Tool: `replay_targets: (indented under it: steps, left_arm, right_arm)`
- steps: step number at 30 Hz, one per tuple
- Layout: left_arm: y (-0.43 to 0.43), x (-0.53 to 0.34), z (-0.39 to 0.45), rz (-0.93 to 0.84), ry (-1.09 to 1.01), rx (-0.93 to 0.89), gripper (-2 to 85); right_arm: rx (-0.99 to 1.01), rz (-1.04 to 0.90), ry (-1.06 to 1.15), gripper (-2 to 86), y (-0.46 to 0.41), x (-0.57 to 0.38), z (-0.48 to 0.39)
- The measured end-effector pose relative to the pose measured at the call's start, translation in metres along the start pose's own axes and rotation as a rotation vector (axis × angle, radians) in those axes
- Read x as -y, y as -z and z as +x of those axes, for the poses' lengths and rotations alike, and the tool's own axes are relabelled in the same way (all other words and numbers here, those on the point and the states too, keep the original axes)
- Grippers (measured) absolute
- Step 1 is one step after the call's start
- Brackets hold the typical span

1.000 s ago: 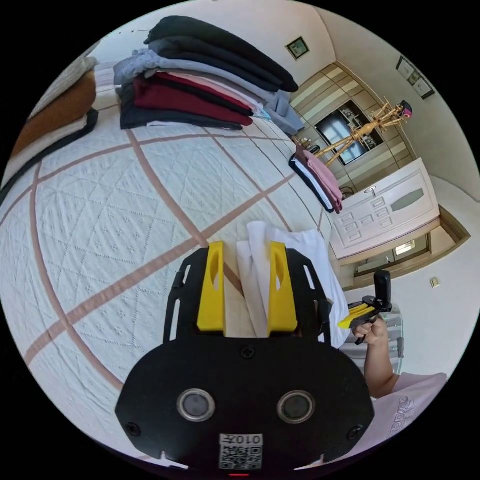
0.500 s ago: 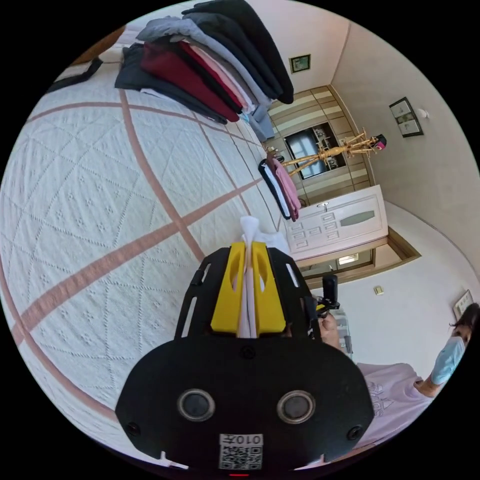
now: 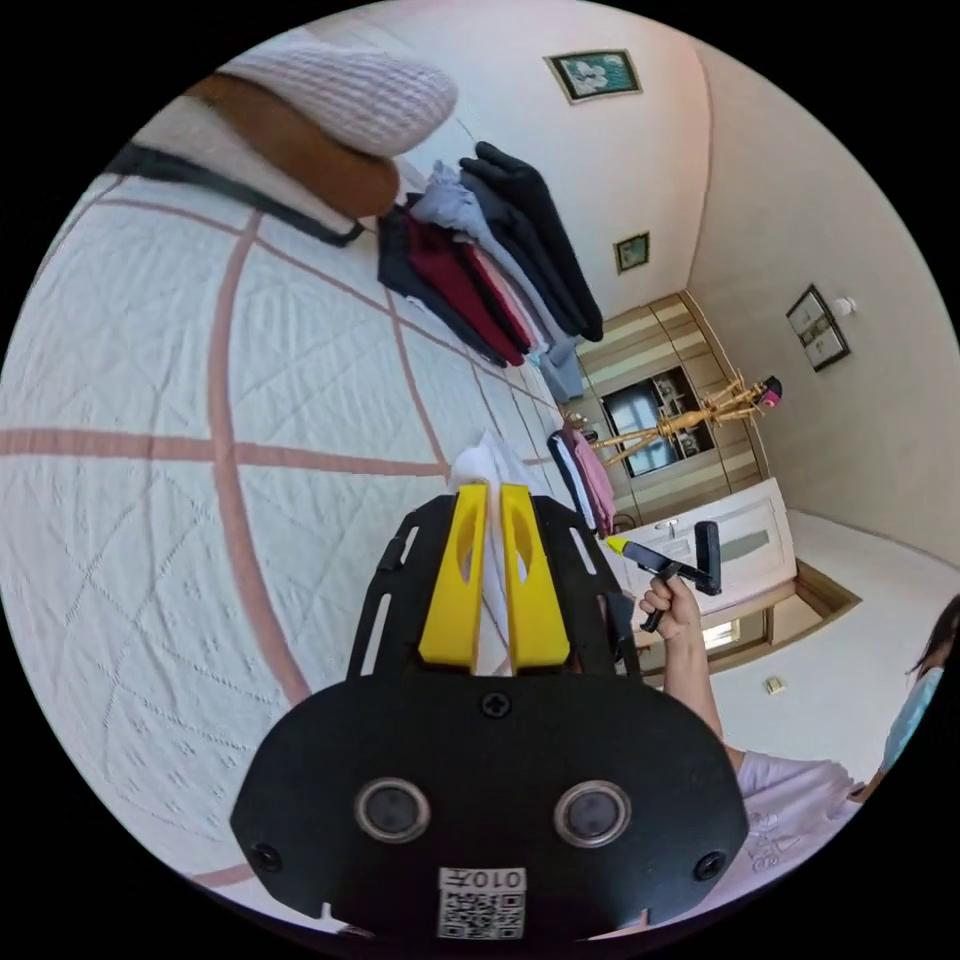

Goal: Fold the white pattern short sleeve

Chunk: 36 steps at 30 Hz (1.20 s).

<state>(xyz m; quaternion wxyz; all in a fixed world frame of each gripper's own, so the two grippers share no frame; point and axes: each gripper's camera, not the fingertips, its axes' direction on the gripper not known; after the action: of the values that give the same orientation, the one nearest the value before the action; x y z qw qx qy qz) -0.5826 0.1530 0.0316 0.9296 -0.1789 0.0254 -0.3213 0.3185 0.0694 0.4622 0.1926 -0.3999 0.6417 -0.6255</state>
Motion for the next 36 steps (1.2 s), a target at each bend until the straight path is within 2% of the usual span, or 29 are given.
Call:
replay_targets:
  steps: [1,3,7,12,15,24,28,36]
  left_arm:
    - [-0.005,-0.001,-0.01,-0.005,0.039,-0.013,0.6]
    - [-0.005,-0.003,-0.019,0.022,0.063,-0.039,0.6]
    - [-0.006,0.0,-0.028,0.01,0.048,-0.057,0.7]
    - [-0.004,0.008,-0.031,-0.012,0.026,-0.104,0.7]
    - [-0.002,0.012,-0.035,-0.024,0.027,-0.125,0.7]
    - [-0.002,0.026,-0.039,-0.043,0.037,-0.167,0.5]
    - [-0.006,0.028,-0.043,-0.041,0.046,-0.176,0.5]
    - [-0.01,0.033,-0.046,-0.048,0.044,-0.174,0.8]
  right_arm:
    - [-0.007,0.017,-0.007,5.8,0.001,-0.001,0.001]
    - [0.116,0.127,0.033,6.1,0.009,-0.023,-0.008]
    - [0.218,0.149,0.01,6.2,-0.019,-0.082,-0.021]
    - [0.65,0.179,-0.129,7.0,-0.084,-0.15,-0.011]
    - [0.766,0.192,-0.191,7.2,-0.104,-0.156,-0.001]
    - [0.895,0.189,-0.294,7.4,-0.125,-0.163,0.038]
    - [0.843,0.208,-0.318,7.6,-0.117,-0.173,0.052]
    - [0.881,0.206,-0.275,7.1,-0.131,-0.15,0.07]
